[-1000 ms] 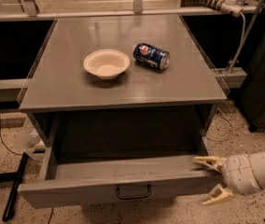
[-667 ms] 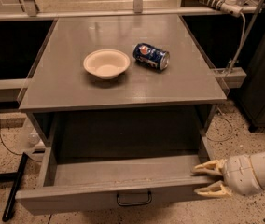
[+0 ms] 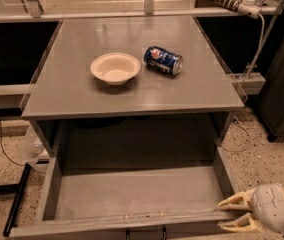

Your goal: Open top drawer

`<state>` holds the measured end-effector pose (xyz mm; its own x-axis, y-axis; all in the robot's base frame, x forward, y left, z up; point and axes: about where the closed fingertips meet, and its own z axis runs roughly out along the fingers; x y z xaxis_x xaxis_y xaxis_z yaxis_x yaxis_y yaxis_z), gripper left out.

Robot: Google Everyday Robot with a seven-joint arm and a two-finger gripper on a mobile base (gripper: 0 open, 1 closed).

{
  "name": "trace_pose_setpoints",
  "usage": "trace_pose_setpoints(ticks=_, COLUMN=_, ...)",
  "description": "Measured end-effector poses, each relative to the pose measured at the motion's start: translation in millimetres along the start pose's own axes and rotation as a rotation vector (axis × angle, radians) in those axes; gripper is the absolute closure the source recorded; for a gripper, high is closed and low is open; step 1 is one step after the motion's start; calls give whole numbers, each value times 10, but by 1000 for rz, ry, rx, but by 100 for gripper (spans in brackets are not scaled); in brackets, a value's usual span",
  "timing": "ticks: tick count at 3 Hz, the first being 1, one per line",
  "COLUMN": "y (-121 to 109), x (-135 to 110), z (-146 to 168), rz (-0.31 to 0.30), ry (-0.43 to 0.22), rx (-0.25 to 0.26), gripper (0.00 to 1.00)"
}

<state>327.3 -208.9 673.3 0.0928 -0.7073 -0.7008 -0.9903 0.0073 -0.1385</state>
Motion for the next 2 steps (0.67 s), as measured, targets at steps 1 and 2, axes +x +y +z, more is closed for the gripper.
trace_pose_setpoints(ticks=1, y=209, x=55, z=-59, rz=13, ry=4, rx=5, gripper=94)
trace_pose_setpoints(ticks=2, y=207, x=37, z=-74, rz=13, ry=4, rx=5, gripper=75)
